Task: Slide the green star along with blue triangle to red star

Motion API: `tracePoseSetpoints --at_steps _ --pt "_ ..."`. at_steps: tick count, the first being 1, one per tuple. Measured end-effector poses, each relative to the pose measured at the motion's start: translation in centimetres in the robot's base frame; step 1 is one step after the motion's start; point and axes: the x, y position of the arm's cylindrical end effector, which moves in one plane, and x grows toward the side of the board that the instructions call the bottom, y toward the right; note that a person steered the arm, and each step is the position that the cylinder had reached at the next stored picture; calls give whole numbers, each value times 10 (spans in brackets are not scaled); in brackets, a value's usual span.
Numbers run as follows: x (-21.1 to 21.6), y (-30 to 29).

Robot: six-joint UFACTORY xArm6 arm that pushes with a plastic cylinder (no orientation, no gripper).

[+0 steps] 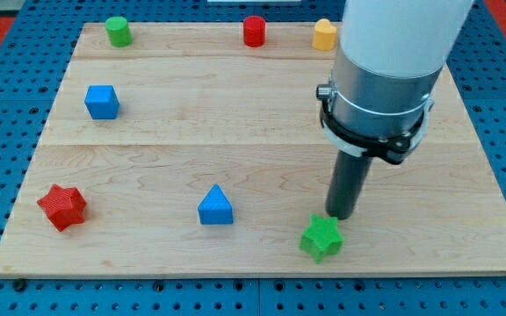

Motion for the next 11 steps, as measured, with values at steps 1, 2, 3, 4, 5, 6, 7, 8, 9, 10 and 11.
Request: tracePoseSetpoints --at_steps 1,2,3,4,5,6,7,8,9,10,11 --pt "17 60" --pt "69 35" --pt "25 -55" --pt "13 -147" --pt "17 -84" --pt "57 -145" --pt "44 -217" --pt "-19 -216" --pt "-65 -250" --pt "-3 -235" --pt "36 -284"
